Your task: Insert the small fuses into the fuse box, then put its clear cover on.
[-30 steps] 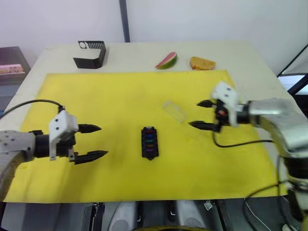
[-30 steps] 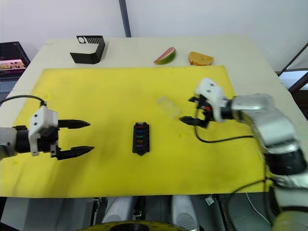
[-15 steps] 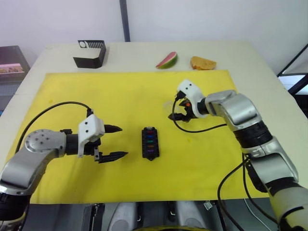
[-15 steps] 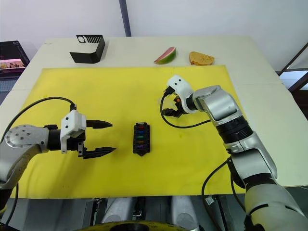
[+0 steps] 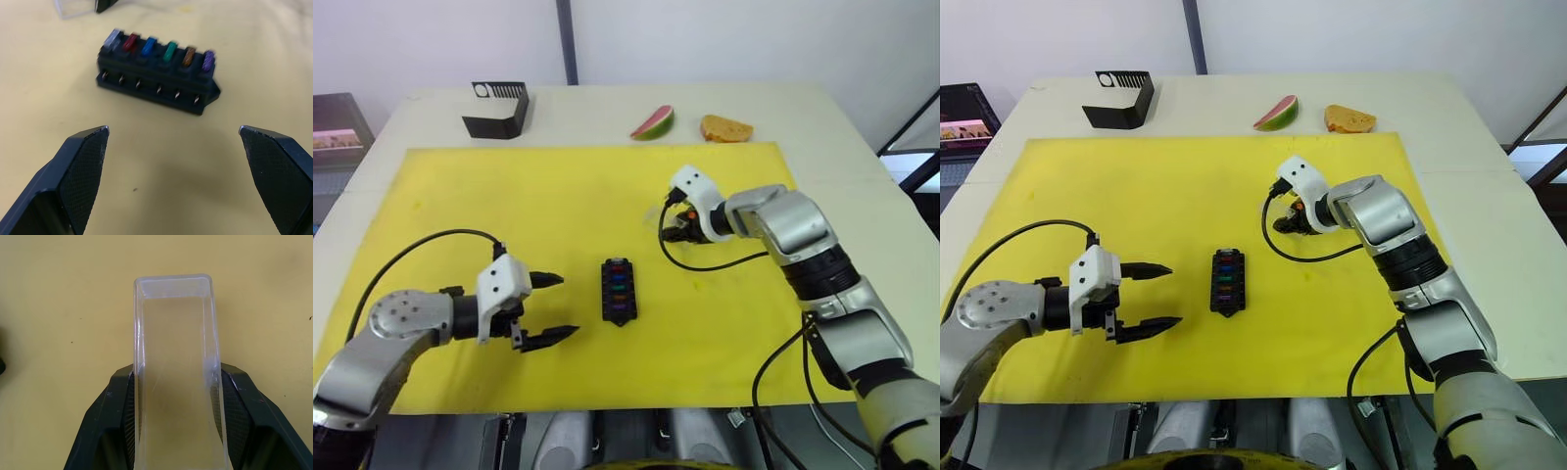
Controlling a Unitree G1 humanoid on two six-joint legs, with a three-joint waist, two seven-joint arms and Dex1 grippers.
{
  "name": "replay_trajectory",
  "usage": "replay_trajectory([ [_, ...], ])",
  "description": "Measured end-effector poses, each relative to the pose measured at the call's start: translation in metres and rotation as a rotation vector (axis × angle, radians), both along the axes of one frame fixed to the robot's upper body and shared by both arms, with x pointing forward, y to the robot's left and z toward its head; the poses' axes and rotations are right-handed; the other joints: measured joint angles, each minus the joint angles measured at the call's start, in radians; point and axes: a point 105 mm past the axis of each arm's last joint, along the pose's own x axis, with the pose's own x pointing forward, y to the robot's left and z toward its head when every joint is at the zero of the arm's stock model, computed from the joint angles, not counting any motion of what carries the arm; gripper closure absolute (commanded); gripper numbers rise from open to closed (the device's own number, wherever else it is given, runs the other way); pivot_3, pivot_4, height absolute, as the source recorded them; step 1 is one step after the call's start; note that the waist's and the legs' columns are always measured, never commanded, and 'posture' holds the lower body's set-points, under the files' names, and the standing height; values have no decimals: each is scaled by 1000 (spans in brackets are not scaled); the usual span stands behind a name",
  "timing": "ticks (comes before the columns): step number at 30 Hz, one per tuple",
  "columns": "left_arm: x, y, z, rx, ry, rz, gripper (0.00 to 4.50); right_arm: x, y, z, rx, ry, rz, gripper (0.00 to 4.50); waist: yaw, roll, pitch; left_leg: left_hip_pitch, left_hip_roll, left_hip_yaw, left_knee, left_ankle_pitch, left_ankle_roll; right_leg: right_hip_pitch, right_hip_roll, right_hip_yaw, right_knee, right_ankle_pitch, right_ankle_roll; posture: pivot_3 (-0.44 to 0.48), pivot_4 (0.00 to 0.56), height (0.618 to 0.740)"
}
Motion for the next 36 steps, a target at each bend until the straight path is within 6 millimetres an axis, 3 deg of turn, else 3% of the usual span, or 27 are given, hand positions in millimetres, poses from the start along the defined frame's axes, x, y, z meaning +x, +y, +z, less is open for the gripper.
replay_trajectory([
  [6, -12, -16, -10, -44, 4, 72, 0, -11, 0, 19, 16, -39, 14, 2809, 4, 0, 0, 0, 0, 0, 0, -2, 4, 1, 0, 0, 0, 0, 0, 0, 150, 740],
  [15, -7, -49, -39, -65, 24, 239, 0, -25, 3, 35, 41, -59, 22, 2809, 4, 0, 0, 1, 0, 0, 0, -3, 5, 1, 0, 0, 1, 0, 0, 0, 150, 740],
  [36, 17, -92, -42, -153, -23, 554, 0, -32, 4, 44, 50, -69, -11, 2809, 6, 0, -1, 1, 0, 0, 0, -3, 6, 1, 0, 0, 0, 0, 0, 0, 150, 740],
])
